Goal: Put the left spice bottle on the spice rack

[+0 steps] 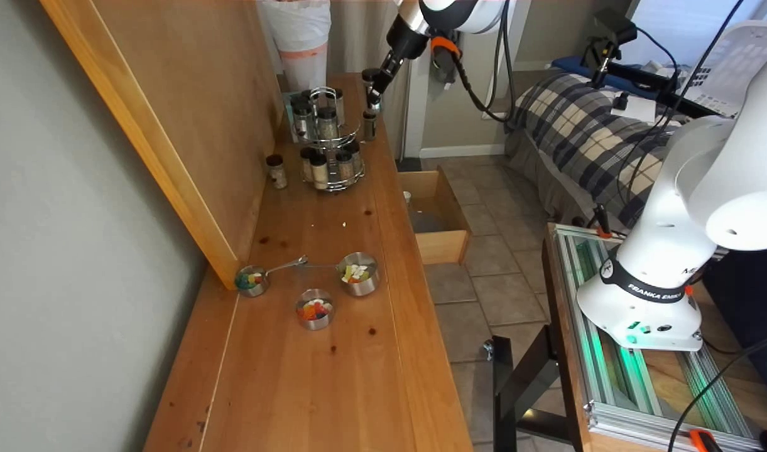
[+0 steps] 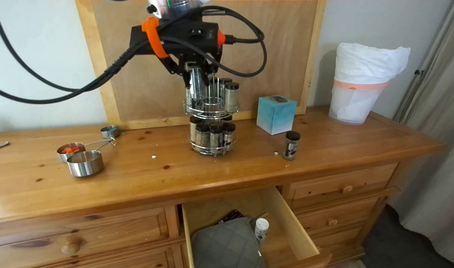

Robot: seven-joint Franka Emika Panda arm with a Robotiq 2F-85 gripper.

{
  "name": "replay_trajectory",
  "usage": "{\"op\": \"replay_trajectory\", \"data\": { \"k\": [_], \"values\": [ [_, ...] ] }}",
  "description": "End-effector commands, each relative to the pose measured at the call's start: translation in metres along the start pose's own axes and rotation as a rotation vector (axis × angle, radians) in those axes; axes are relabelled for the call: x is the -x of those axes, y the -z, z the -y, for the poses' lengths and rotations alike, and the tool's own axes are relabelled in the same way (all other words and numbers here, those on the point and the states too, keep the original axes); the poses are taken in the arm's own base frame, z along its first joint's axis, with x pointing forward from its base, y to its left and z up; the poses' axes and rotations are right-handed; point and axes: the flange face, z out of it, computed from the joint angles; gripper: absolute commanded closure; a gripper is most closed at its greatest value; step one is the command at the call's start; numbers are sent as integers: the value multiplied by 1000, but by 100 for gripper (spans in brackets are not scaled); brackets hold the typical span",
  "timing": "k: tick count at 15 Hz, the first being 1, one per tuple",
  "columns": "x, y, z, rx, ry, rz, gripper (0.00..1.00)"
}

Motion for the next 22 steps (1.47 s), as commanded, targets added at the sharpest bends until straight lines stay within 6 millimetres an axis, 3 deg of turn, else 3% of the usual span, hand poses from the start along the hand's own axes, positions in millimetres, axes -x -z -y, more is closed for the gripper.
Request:
{"op": "replay_trajectory", "data": {
  "k": [1,11,22],
  "values": [
    [1,5,-10,3,0,-19,77],
    [0,-26,-42,15,-5,-100,77],
    [-18,-82,-36,-8,24,-136,77]
  ]
}}
